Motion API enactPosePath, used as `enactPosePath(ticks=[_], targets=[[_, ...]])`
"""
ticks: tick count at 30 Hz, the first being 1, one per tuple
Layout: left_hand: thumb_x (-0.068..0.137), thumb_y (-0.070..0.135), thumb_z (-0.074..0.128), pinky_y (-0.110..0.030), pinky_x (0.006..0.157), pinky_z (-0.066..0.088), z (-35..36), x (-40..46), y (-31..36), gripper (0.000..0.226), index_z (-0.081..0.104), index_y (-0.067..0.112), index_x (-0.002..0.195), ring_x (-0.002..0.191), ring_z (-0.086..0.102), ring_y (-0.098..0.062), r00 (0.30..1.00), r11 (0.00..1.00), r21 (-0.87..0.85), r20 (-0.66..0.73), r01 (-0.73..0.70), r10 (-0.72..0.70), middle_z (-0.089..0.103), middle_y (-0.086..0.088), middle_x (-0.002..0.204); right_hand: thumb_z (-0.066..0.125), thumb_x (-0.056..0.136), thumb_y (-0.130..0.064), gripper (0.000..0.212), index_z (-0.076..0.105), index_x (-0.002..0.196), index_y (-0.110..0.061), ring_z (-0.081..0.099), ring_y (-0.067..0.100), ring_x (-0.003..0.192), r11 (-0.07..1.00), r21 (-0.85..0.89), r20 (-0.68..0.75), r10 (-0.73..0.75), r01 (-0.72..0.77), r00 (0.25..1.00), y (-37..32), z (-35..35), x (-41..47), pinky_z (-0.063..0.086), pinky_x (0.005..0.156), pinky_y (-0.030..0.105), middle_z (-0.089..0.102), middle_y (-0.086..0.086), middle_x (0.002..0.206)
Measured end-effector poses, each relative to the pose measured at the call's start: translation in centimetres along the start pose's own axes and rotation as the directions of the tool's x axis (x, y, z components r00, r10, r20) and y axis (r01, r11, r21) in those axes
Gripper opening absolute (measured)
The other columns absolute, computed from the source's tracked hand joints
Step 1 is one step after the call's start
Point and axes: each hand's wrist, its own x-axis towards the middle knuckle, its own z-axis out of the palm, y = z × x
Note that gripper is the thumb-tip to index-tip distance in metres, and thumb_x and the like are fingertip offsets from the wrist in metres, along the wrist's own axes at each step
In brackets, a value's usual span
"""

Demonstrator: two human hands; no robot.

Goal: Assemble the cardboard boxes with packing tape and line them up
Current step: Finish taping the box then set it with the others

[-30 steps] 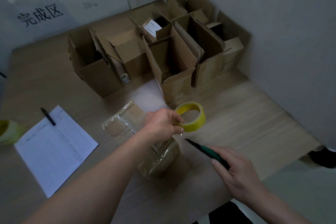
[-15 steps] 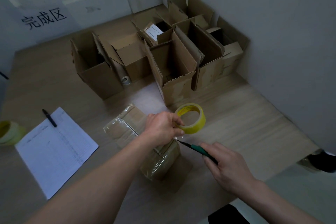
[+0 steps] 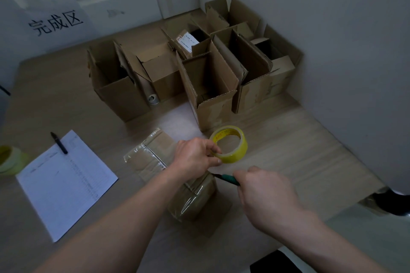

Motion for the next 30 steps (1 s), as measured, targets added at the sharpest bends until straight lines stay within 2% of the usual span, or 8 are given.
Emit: enactPosePath(ticks=[10, 13, 15, 17, 19, 21, 25, 30], targets=[[0.072, 0.038, 0.084, -0.029, 0.079, 0.05, 0.5, 0.3, -0.7, 0.018, 0.068, 0.043, 0.079, 0.075, 0.063, -0.008, 0.999, 0.992, -0.128, -0.033, 0.023, -0.027, 0.064, 0.015, 0.067, 0.05, 0.092, -0.043, 0.052, 0.044, 0.142, -0.032, 0.057, 0.029, 0.1, 0.951, 0.087, 0.013, 0.296, -0.296, 0.955, 11.7, 10.9, 1.9, 0.05, 0.078, 0.038, 0.053, 0.004, 0.107], [0.073, 0.038, 0.083, -0.03, 0.079, 0.051, 0.5, 0.4, -0.7, 0.017, 0.071, 0.04, 0.085, 0.073, 0.061, -0.007, 1.0, 0.991, -0.13, -0.012, 0.014, -0.015, 0.064, 0.015, 0.067, 0.062, 0.085, -0.048, 0.06, 0.05, 0.14, -0.025, 0.05, 0.034, 0.122, 0.941, 0.153, -0.16, 0.324, -0.3, 0.933, 11.9, 10.4, 2.3, 0.044, 0.094, 0.049, 0.053, 0.011, 0.132], [0.073, 0.038, 0.082, -0.029, 0.077, 0.049, 0.4, 0.4, -0.8, 0.018, 0.072, 0.038, 0.088, 0.071, 0.059, -0.005, 1.0, 0.993, -0.115, -0.006, 0.0, -0.001, 0.063, 0.016, 0.067, 0.065, 0.083, -0.046, 0.067, 0.049, 0.142, -0.017, 0.045, 0.032, 0.132, 0.941, 0.327, -0.389, 0.22, -0.089, 0.894, 9.2, 7.5, 3.1, 0.039, 0.101, 0.051, 0.049, 0.013, 0.142], [0.074, 0.038, 0.082, -0.028, 0.074, 0.048, 0.4, 0.5, -0.7, 0.018, 0.072, 0.038, 0.089, 0.067, 0.057, -0.003, 1.0, 0.995, -0.098, -0.003, -0.014, 0.014, 0.062, 0.016, 0.065, 0.067, 0.079, -0.047, 0.075, 0.045, 0.145, -0.018, 0.041, 0.027, 0.137, 0.94, 0.281, -0.501, -0.029, 0.194, 0.865, 6.0, 4.5, 3.9, 0.033, 0.108, 0.05, 0.049, 0.007, 0.144], [0.075, 0.036, 0.081, -0.029, 0.071, 0.049, 0.2, 0.3, -0.8, 0.02, 0.072, 0.038, 0.092, 0.066, 0.058, -0.005, 0.999, 0.994, -0.109, 0.014, -0.029, 0.031, 0.064, 0.013, 0.066, 0.066, 0.081, -0.05, 0.073, 0.041, 0.145, -0.024, 0.046, 0.021, 0.135, 0.932, 0.139, -0.427, -0.247, 0.333, 0.87, 3.3, 2.9, 5.0, 0.028, 0.112, 0.052, 0.056, -0.001, 0.138], [0.075, 0.032, 0.082, -0.031, 0.069, 0.052, -0.2, 0.1, -0.8, 0.021, 0.071, 0.037, 0.092, 0.066, 0.06, -0.006, 0.998, 0.985, -0.172, 0.05, -0.032, 0.041, 0.065, 0.011, 0.066, 0.061, 0.088, -0.049, 0.063, 0.042, 0.144, -0.027, 0.059, 0.015, 0.119, 0.931, 0.094, -0.359, -0.299, 0.353, 0.884, 1.8, 2.6, 6.4, 0.028, 0.114, 0.049, 0.067, -0.005, 0.122], [0.073, 0.026, 0.084, -0.036, 0.085, 0.052, -0.1, -0.1, -1.3, 0.03, 0.064, 0.03, 0.095, 0.071, 0.065, -0.003, 0.996, 0.972, -0.229, 0.056, -0.053, 0.067, 0.07, 0.013, 0.07, 0.066, 0.088, -0.036, 0.062, 0.042, 0.145, -0.03, 0.066, 0.024, 0.1, 0.91, 0.29, -0.283, -0.215, 0.297, 0.935, 1.0, 2.1, 7.1, 0.047, 0.09, 0.034, 0.071, -0.002, 0.111], [0.067, 0.011, 0.079, -0.04, 0.081, 0.054, 0.5, 0.0, -1.8, 0.037, 0.052, 0.033, 0.077, 0.068, 0.066, -0.007, 0.994, 0.955, -0.278, -0.046, -0.109, 0.1, 0.072, 0.01, 0.07, 0.064, 0.088, -0.023, 0.04, 0.054, 0.124, -0.037, 0.061, 0.015, 0.088, 0.891, 0.4, -0.113, -0.183, 0.214, 0.977, 0.7, 2.4, 7.9, 0.044, 0.068, 0.027, 0.066, -0.01, 0.098]])
